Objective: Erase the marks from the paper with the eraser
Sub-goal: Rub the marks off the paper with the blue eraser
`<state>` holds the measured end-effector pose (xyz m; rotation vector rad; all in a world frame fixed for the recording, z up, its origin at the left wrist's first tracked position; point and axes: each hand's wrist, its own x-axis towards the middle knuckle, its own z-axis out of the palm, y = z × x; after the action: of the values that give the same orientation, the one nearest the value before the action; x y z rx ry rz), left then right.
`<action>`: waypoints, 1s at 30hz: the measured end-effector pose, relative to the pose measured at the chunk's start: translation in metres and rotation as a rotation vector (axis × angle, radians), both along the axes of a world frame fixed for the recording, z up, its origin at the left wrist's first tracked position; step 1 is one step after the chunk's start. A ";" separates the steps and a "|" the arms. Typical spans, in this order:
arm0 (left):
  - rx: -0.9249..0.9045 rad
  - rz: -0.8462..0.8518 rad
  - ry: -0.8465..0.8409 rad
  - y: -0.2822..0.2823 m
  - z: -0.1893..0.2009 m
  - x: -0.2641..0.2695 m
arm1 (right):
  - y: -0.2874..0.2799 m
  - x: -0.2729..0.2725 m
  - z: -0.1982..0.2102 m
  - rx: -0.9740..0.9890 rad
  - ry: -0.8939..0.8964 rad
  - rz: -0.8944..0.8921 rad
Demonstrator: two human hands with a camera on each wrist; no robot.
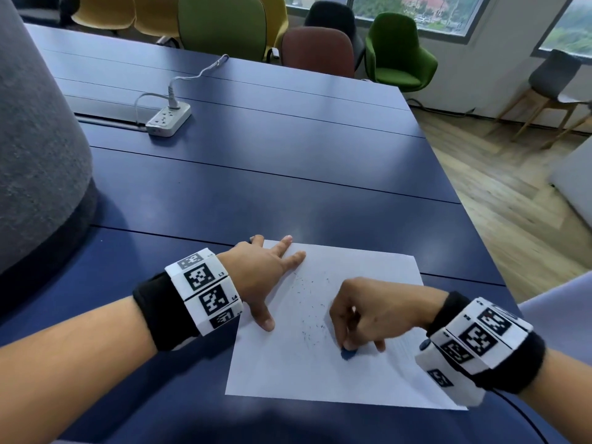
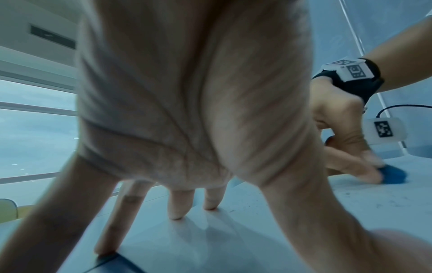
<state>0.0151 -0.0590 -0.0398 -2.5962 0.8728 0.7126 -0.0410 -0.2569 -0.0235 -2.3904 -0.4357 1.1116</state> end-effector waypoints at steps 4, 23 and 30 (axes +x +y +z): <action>-0.001 0.000 0.005 0.001 0.001 0.000 | -0.002 0.002 -0.001 0.035 -0.145 -0.110; 0.036 0.008 0.021 -0.001 0.004 0.000 | -0.005 0.044 -0.001 0.054 -0.284 -0.359; 0.028 0.008 0.018 -0.001 0.003 0.000 | -0.009 0.040 -0.006 0.022 -0.155 -0.282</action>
<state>0.0150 -0.0604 -0.0371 -2.5742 0.8520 0.7460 -0.0008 -0.2658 -0.0294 -2.4345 -0.1518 0.7975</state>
